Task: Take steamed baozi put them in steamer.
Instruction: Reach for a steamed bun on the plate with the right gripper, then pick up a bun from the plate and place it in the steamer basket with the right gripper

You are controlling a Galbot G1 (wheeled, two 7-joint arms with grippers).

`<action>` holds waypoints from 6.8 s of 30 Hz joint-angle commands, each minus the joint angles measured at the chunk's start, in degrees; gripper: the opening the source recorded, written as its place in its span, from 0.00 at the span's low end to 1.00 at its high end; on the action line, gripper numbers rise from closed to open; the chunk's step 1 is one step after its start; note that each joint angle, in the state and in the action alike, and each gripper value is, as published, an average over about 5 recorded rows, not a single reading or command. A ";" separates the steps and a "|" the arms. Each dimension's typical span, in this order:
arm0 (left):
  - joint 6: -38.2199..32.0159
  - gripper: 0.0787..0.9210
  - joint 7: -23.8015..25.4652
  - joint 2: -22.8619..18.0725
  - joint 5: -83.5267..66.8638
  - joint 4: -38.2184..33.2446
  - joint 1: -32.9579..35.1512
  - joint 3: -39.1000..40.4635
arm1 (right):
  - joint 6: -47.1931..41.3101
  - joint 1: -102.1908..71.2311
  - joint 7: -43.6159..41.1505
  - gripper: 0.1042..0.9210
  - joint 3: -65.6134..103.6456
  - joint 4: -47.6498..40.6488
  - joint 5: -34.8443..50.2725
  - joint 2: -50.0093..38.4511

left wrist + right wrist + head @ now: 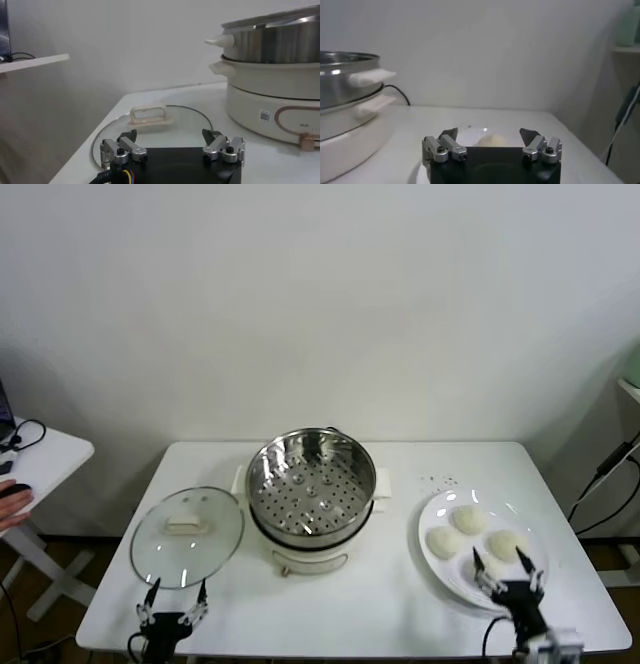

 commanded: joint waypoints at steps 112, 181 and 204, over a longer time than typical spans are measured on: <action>-4.35 0.88 2.43 0.11 4.12 4.07 -1.36 -0.16 | -2.98 96.19 -55.82 0.64 -99.64 -51.75 -17.82 -19.51; -4.88 0.88 2.17 -0.69 4.86 4.32 -1.86 -0.77 | 59.44 119.35 -42.10 0.60 -123.09 -68.01 -31.11 21.73; -5.03 0.88 2.18 -0.76 5.04 3.64 -1.57 -0.50 | 59.44 125.13 -42.16 0.88 -124.82 -65.40 -22.45 19.12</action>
